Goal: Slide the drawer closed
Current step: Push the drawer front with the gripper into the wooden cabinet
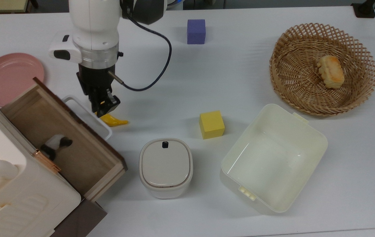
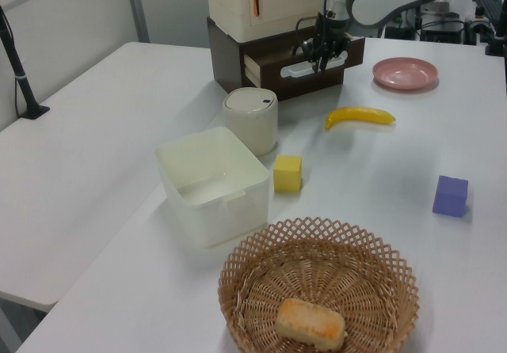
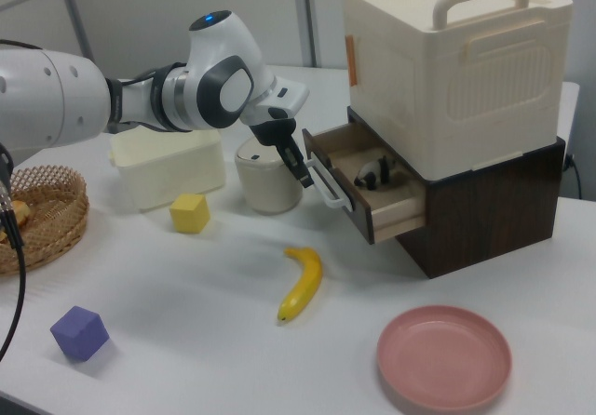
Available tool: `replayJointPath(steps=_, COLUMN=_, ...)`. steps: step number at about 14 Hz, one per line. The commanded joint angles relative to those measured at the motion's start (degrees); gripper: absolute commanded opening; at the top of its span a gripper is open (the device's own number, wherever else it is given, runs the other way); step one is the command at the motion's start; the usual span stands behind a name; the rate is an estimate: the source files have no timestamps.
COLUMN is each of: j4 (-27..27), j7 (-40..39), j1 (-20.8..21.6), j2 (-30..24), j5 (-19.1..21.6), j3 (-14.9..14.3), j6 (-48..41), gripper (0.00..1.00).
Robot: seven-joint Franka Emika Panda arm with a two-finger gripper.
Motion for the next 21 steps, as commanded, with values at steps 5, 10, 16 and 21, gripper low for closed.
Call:
replayJointPath(steps=5, j4=8.7, j7=5.9, j1=-2.7, j2=8.4, j5=-9.2, j3=-0.5, j6=9.1, gripper=0.22)
replayJointPath(steps=10, j4=9.0, j7=5.9, j1=-3.2, j2=9.0, j5=-9.3, j3=-0.5, j6=9.9, gripper=0.22)
replayJointPath(steps=16, j4=9.1, j7=6.7, j1=-3.8, j2=9.2, j5=-9.4, j3=-2.2, j6=17.1, gripper=0.2)
replayJointPath(steps=21, j4=9.5, j7=6.7, j1=-3.8, j2=9.3, j5=-12.2, j3=-2.6, j6=20.2, gripper=0.2)
